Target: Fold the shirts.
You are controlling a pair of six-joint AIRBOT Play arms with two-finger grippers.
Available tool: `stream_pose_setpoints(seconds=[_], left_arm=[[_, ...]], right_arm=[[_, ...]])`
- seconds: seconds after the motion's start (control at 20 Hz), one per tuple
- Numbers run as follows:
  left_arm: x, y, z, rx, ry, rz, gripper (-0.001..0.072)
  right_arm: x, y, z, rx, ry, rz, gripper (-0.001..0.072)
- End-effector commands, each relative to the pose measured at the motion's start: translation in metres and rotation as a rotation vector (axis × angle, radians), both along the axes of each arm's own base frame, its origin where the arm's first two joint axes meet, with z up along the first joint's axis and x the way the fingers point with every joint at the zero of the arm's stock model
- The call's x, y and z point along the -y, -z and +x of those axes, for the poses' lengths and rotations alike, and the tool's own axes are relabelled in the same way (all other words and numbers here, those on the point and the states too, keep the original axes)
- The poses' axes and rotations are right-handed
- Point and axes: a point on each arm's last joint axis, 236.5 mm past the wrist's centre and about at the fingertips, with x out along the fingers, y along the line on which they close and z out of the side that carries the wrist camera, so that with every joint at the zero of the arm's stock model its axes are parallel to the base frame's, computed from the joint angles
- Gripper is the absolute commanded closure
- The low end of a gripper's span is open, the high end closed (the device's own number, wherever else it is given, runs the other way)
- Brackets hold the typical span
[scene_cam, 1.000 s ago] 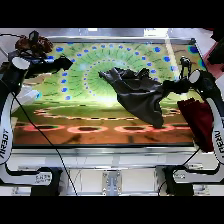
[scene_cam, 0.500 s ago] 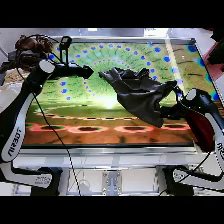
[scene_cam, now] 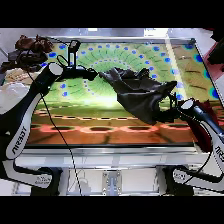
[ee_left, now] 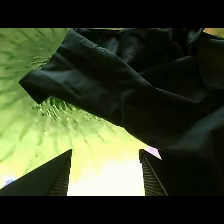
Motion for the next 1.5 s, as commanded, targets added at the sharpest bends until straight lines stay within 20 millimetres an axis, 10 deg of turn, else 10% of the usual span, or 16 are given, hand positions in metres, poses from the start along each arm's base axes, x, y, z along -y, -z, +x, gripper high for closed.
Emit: stream_pose_setpoints(seconds=[0.0,0.3,0.55,0.85,1.05,1.45], left_arm=[[-0.008,0.001,0.018,0.025,-0.080,-0.025,0.0253],[0.027,0.080,0.017,-0.308,-0.124,-0.245,0.0218],[0.057,0.092,0.029,-0.367,-0.130,-0.425,0.0218],[0.074,0.097,0.044,-0.328,-0.036,-0.252,0.0204],[0.041,0.129,0.023,-0.386,0.010,0.033,0.0200],[0.047,0.173,-0.031,-0.565,0.171,0.145,0.0200]], right_arm=[[-0.007,-0.021,0.013,0.101,-0.005,0.032,0.0676],[-0.022,-0.120,-0.014,0.263,-0.037,0.050,0.0678],[-0.005,-0.196,-0.066,0.421,0.070,-0.054,0.0678],[0.007,-0.207,-0.139,0.363,0.164,-0.120,0.0679],[0.035,-0.205,-0.137,0.374,0.216,-0.230,0.0679],[0.036,-0.215,-0.120,0.447,0.238,-0.218,0.0679]])
